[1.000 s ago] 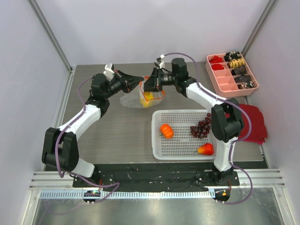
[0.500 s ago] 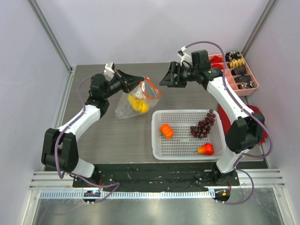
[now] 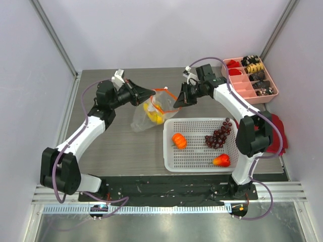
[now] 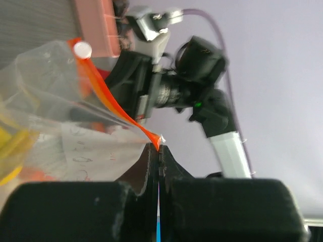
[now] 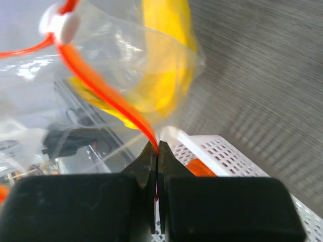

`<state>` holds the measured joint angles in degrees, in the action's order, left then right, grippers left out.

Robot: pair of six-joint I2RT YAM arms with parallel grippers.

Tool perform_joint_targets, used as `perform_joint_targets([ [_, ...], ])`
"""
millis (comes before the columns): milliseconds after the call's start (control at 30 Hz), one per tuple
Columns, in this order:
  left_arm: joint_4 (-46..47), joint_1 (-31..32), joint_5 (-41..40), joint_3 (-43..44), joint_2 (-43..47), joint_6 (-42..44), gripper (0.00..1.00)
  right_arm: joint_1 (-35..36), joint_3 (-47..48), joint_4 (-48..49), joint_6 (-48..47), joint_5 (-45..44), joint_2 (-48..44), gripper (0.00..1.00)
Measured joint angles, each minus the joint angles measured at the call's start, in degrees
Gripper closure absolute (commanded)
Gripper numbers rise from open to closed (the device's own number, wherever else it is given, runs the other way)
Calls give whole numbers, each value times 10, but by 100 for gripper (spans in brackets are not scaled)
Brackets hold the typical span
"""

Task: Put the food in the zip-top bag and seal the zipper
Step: Adjust the zipper food storage bag at the center of the board.

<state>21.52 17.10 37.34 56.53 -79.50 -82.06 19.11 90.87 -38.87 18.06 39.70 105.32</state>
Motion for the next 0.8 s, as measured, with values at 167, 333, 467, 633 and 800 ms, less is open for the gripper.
perform_joint_targets([
  [167,-286,-8,-65,77,42,243,100,4,37,1,2,14,-3,99],
  [333,-511,-11,-188,181,85,503,100,45,89,-5,-18,22,-15,99],
  [467,-634,-11,-240,193,135,645,100,120,125,-18,-60,14,-15,99],
  [633,-719,-11,-256,125,192,742,100,172,143,-48,-101,-32,-7,99],
  [800,-785,-11,-238,105,174,765,95,160,169,-57,-108,-63,24,99],
])
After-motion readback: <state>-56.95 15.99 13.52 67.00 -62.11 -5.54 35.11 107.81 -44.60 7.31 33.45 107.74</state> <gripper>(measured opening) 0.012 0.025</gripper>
